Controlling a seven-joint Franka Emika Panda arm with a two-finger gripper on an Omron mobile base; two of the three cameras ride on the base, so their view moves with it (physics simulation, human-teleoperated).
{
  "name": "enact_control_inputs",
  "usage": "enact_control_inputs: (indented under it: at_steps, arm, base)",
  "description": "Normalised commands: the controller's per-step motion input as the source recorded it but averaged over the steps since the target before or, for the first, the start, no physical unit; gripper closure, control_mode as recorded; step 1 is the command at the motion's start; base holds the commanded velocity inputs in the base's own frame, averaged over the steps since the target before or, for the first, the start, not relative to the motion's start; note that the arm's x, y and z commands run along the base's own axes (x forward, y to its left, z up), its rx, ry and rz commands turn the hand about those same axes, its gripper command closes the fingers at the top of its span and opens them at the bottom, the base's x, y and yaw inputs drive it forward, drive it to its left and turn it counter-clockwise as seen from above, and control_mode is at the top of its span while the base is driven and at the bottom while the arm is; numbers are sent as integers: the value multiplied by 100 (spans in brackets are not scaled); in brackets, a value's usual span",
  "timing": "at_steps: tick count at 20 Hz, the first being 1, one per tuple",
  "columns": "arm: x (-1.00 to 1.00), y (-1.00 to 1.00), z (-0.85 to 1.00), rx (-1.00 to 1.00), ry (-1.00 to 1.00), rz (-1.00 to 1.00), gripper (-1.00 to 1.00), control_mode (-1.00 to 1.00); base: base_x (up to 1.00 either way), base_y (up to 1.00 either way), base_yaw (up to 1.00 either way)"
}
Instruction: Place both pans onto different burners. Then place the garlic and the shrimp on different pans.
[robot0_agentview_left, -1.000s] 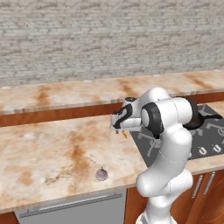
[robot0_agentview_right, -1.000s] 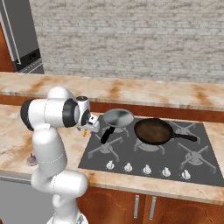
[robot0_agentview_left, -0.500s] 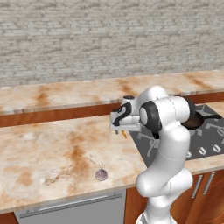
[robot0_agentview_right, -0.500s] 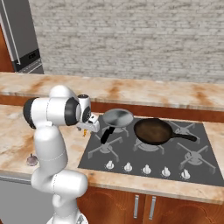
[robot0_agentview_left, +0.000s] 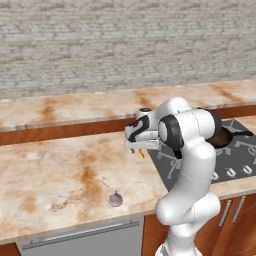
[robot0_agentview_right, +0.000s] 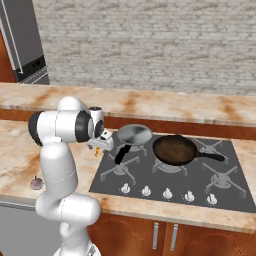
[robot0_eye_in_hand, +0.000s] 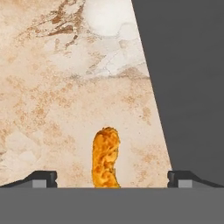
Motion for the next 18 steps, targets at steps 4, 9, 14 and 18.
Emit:
enact_control_inputs:
  at_steps: [4, 9, 14, 18]
  arm:
    - [0, 11, 0, 0, 0, 0, -100, -100]
    - [0, 14, -1, 0, 0, 1, -100, -100]
    - [0, 2, 0, 0, 0, 1, -100, -100]
    - [0, 0, -14, 0, 0, 2, -100, -100]
  base:
    - [0, 0, 0]
    - [0, 0, 0]
    - [0, 0, 0]
    - [0, 0, 0]
